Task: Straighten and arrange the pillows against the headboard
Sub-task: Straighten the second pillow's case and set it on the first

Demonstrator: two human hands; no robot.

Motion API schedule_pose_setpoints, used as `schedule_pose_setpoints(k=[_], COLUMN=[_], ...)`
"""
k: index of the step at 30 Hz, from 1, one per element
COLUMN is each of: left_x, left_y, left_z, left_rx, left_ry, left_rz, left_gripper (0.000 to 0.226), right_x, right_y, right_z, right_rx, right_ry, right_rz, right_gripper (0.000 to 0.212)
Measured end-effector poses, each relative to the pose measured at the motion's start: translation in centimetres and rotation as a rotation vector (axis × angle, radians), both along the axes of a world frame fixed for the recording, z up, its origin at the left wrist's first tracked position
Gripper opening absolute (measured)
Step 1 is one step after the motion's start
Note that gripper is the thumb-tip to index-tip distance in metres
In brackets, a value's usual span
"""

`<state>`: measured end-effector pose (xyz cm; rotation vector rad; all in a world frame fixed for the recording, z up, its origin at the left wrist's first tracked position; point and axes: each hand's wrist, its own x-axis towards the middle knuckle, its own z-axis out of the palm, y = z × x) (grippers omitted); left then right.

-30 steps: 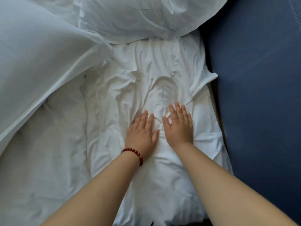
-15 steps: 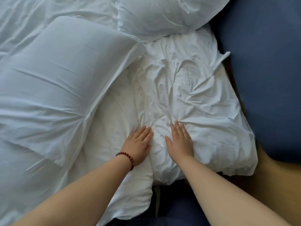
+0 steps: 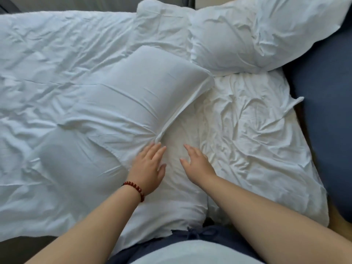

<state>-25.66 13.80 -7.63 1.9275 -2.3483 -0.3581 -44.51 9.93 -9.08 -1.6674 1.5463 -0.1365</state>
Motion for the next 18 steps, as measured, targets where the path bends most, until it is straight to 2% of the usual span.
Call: schedule_pose_setpoints(k=[4, 7, 9, 12, 15, 18], left_x=[7.6, 13.5, 17.5, 22.5, 26.1, 27.9], left_y=[0.0, 0.5, 0.9, 1.3, 1.7, 2.2], left_z=[1.6, 2.1, 1.9, 1.6, 0.8, 0.0], left_rx=[-0.038, 0.067, 0.179, 0.314, 0.354, 0.349], left_ry=[-0.075, -0.031, -0.02, 0.011, 0.176, 0.489], left_rz=[0.096, 0.26, 0.327, 0.413, 0.591, 0.879], left_gripper=[0.06, 0.072, 0.076, 0.08, 0.094, 0.108], right_x=[7.5, 12.7, 15.6, 18.6, 21.2, 22.9], right_y=[-1.2, -1.2, -0.6, 1.0, 2.7, 3.8], right_z=[3.0, 4.0, 3.9, 2.8, 2.1, 1.6], right_rx=[0.004, 0.02, 0.021, 0.062, 0.222, 0.246], right_ry=[-0.199, -0.289, -0.292, -0.327, -0.547, -0.623], right_rz=[-0.06, -0.163, -0.274, -0.519, -0.849, -0.984], right_gripper=[0.06, 0.063, 0.072, 0.098, 0.117, 0.122])
